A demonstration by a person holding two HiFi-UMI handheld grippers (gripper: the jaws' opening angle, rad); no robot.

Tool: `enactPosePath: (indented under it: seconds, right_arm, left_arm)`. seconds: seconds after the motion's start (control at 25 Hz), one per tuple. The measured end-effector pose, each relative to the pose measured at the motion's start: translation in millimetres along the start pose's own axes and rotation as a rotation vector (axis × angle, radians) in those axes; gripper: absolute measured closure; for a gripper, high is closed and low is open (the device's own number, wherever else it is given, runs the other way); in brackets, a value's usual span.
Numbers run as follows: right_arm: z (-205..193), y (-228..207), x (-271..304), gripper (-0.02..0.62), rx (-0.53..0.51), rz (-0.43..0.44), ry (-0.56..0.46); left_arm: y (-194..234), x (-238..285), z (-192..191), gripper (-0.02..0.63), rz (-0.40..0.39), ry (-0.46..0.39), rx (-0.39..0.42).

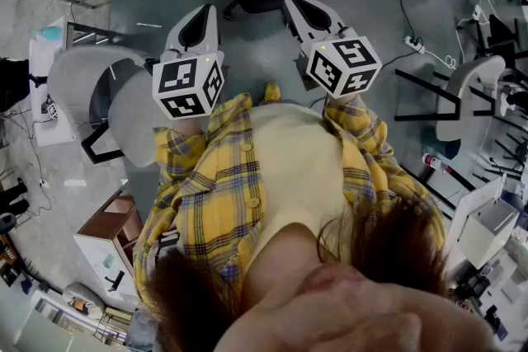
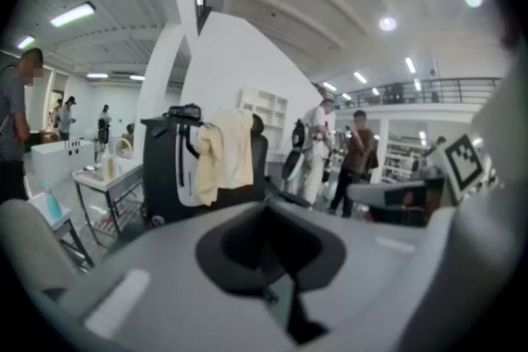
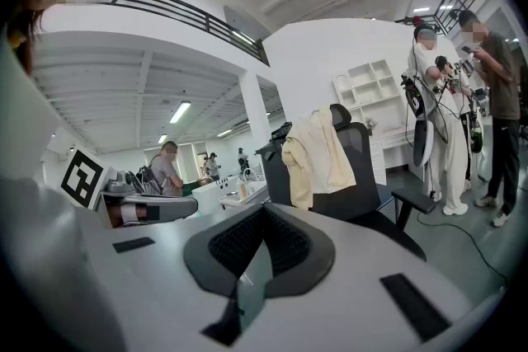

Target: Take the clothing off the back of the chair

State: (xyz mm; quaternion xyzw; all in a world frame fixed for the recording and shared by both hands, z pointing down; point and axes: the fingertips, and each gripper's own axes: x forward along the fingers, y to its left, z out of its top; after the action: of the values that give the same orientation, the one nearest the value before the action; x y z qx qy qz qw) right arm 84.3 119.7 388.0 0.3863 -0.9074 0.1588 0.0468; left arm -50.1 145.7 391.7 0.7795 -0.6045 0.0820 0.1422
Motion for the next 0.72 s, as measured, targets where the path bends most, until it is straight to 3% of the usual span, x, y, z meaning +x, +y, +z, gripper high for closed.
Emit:
enactPosePath:
  seconds: [0.72]
  right_arm:
    - [5.4, -46.8, -11.1, 0.583, 0.055, 0.067, 0.0]
  left_arm:
    - [-49.2, 37.8, 1.9, 0.603, -0.002, 0.003, -0.015]
